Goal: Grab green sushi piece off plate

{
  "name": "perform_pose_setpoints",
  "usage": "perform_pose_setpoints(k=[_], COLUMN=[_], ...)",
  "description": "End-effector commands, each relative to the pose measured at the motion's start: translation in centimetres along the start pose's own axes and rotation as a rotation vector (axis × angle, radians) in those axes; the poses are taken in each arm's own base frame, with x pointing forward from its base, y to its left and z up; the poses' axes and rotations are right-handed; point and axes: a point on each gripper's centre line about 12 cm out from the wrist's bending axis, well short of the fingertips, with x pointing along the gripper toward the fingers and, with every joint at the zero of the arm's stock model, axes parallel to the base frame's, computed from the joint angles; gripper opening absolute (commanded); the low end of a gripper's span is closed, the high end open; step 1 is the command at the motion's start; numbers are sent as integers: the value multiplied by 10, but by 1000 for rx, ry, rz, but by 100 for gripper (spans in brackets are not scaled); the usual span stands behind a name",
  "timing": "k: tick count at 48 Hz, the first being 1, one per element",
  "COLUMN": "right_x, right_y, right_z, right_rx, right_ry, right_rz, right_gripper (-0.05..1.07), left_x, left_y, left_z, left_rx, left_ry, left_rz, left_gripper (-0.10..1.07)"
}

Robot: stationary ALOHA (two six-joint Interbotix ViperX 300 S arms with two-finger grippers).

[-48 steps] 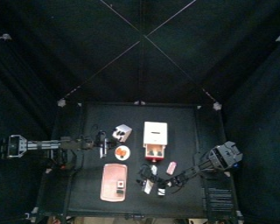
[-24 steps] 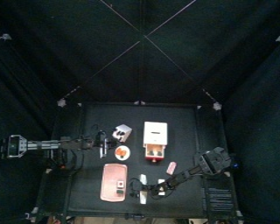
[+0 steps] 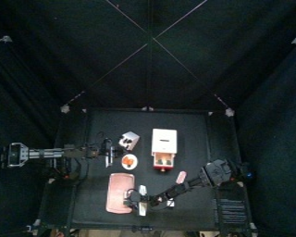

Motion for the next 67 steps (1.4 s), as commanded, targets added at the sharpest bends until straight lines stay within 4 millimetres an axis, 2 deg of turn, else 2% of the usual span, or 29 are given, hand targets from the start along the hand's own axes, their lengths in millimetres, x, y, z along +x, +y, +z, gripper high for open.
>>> perform_pose_setpoints(k=[1, 15, 32, 50, 57, 67], right_x=[-4, 9, 11, 13, 4, -21], right_y=[3, 6, 3, 0, 1, 5], right_z=[19, 12, 11, 9, 21, 47], right_rx=[14, 13, 25, 41, 54, 82], right_ry=[-39, -5, 1, 7, -18, -72], right_rz=[17, 54, 52, 46, 51, 67], right_gripper=[81, 81, 80, 66, 62, 61], left_x=[0, 0, 0, 0, 0, 0], left_y=[0, 0, 0, 0, 0, 0], left_z=[7, 7, 7, 6, 6, 5], left_rx=[3, 3, 3, 5, 6, 6], left_ry=[-22, -22, -22, -21, -20, -19], left_rz=[-1, -1, -1, -1, -2, -2], left_gripper=[53, 53, 53, 53, 53, 53])
